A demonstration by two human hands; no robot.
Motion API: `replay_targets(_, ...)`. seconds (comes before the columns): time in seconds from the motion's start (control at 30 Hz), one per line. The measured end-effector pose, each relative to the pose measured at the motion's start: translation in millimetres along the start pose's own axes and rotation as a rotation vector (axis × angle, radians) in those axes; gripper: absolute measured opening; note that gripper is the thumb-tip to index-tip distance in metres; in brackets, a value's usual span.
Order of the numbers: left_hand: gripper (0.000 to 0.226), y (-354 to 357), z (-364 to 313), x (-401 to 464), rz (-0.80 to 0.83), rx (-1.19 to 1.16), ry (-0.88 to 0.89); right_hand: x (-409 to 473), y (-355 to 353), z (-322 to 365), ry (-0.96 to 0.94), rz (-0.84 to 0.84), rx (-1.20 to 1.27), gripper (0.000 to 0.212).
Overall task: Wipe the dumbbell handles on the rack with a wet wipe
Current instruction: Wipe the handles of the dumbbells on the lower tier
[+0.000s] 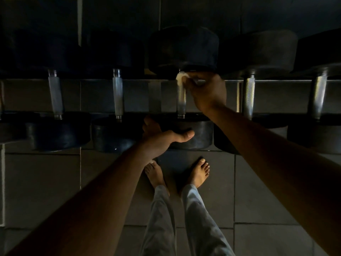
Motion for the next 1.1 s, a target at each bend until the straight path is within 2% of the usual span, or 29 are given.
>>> replay_targets(0.13,0.160,0,3,2,-0.014,0.001,0.003,12,3,-21,0.312,0.063,0.332,0.010)
replay_targets(0.23,0.152,2,4,3,-0.005,-0.009,0.016,14,12,-19,0.421,0.227,0.533,0.014)
replay_targets(0.3,0.145,1,4,3,-0.007,-0.021,0.010,14,15,-18,0.443,0.292,0.575,0.010)
replay_targets(0.37,0.142,1,5,2,-0.003,-0.030,0.000,12,15,-18,0.472,0.366,0.578,0.013)
replay_targets(0.5,0.141,0,4,2,-0.021,-0.020,0.006,9,16,-22,0.499,0.470,0.612,0.039)
replay_targets(0.63,0.155,0,3,2,-0.011,0.010,0.023,13,22,-20,0.485,0.446,0.567,0.044)
replay_targets(0.87,0.148,-1,-1,-1,0.004,0.004,0.033,10,24,-29,0.572,0.553,0.535,0.043)
replay_targets(1.0,0.139,-2,1,0,-0.018,-0.002,0.017,3,24,-41,0.575,0.627,0.444,0.025)
replay_targets(1.1,0.135,-1,0,-1,-0.019,-0.017,0.017,-1,19,-41,0.538,0.648,0.324,0.021)
Point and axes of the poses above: each hand's wrist, its own x-axis towards the middle knuckle, its own y-axis out of the palm, z = x × y, the point moved 6 cm from there along x, towards the middle knuckle, and after that the axes turned 9 degrees about y, right-handed, at the moved point
